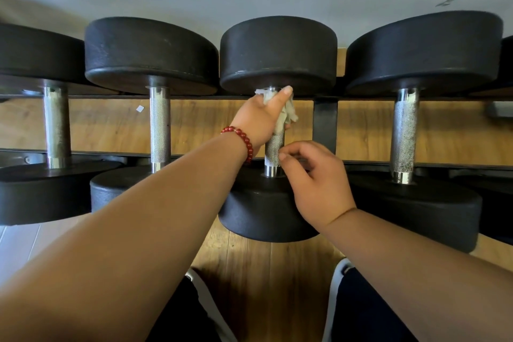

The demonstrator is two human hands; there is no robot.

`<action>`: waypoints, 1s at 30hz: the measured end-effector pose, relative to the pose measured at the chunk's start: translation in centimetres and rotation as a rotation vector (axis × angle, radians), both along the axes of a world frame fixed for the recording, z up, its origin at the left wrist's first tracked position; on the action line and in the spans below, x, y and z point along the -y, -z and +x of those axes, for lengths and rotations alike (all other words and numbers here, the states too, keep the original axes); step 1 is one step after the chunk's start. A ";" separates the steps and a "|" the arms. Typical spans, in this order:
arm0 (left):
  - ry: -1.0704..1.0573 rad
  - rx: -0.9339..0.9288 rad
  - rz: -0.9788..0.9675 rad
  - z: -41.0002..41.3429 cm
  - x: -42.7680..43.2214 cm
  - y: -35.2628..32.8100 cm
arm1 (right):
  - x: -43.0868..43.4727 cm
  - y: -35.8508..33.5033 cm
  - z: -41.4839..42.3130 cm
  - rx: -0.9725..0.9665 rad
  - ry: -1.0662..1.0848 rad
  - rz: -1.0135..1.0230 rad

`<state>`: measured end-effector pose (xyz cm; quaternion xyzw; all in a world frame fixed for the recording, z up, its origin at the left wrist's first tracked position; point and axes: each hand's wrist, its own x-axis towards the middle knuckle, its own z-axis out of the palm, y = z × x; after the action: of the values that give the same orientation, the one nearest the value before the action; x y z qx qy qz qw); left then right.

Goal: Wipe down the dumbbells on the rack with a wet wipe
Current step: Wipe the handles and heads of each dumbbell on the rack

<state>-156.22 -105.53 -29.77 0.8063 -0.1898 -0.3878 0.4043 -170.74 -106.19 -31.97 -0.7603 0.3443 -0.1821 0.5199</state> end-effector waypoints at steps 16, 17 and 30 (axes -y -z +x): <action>-0.004 -0.490 -0.164 1.3 -0.1 2.0 | 0.0 0.2 -0.1 0.002 0.002 0.022; 0.031 -0.484 -0.124 1.7 0.0 2.0 | 0.0 0.2 0.0 0.005 0.005 0.020; -0.013 -0.348 -0.063 1.5 1.2 0.8 | 0.0 0.2 0.0 0.004 0.019 0.006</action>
<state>-154.70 -106.70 -30.53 0.7151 -0.1239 -0.5128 0.4587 -170.78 -106.17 -32.22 -0.7549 0.3511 -0.1873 0.5213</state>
